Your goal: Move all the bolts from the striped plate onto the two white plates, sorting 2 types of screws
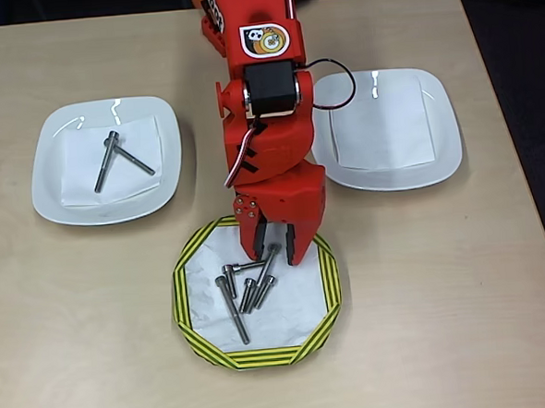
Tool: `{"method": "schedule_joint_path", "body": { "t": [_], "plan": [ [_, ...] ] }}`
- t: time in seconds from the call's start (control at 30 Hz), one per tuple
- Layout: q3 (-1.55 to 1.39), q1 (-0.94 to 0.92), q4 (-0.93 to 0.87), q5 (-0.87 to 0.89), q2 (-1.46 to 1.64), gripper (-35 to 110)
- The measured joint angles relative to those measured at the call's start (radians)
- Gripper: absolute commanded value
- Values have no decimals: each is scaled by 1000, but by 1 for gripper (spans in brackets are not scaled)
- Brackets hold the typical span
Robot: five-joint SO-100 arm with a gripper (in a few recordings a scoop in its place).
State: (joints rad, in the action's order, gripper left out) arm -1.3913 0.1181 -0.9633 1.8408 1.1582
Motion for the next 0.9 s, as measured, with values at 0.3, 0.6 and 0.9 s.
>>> {"method": "schedule_joint_path", "body": {
  "t": [0.3,0.6,0.9],
  "plan": [
    [-100,-8,100,0,5,0],
    [-107,-14,107,-58,5,0],
    [57,-48,-137,-265,5,0]
  ]
}}
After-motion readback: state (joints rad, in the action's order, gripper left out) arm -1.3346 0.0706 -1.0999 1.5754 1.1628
